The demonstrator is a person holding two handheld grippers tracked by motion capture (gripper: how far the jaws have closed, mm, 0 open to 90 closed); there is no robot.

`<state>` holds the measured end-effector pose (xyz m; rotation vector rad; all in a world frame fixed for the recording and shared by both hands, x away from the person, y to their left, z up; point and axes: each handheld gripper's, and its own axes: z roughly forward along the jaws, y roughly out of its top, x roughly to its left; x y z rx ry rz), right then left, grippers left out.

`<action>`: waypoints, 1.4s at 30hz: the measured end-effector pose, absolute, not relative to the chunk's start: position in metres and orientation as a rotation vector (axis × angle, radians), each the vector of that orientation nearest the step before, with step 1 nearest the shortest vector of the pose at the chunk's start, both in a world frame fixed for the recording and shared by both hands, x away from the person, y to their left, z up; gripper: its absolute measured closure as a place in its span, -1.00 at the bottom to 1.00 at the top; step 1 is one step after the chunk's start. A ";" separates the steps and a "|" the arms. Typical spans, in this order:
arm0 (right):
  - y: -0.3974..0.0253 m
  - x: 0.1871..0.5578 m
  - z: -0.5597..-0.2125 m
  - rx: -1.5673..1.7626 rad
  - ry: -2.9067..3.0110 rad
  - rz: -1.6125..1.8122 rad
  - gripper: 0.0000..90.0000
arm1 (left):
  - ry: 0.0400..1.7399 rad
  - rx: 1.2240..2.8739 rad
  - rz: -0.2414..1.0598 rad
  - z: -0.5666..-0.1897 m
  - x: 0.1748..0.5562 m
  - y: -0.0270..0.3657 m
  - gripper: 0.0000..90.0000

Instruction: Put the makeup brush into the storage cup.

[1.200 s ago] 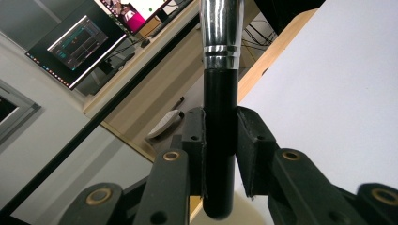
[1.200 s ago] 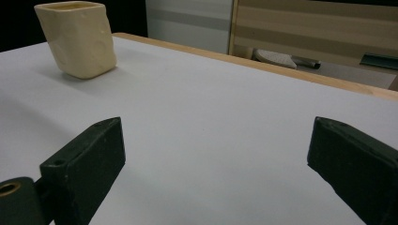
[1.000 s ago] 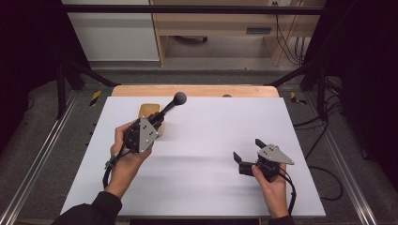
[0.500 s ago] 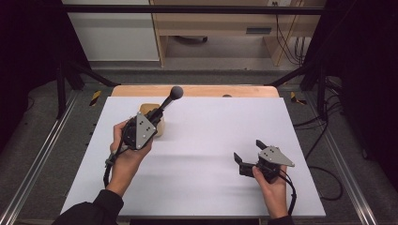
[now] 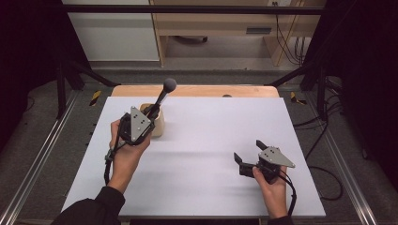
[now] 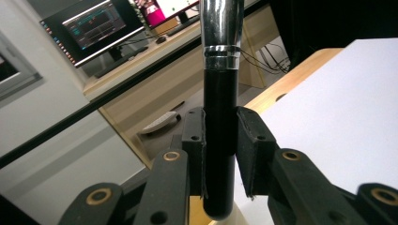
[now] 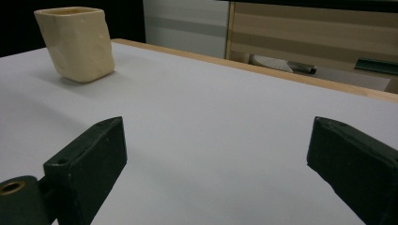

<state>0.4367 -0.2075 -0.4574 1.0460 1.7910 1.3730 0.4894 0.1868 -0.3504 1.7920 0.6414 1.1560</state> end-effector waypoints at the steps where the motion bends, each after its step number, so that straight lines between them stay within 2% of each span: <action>1: -0.208 0.436 -0.457 1.048 1.793 1.374 -0.88 | 0.653 1.785 1.152 -0.350 0.490 0.188 0.65; 20: -0.210 0.436 -0.457 1.040 1.794 1.366 -0.88 | 0.769 1.677 1.039 -0.347 0.505 0.184 0.65; 42: -0.210 0.433 -0.456 1.002 1.774 1.401 -0.87 | 0.839 1.620 1.030 -0.345 0.517 0.188 0.65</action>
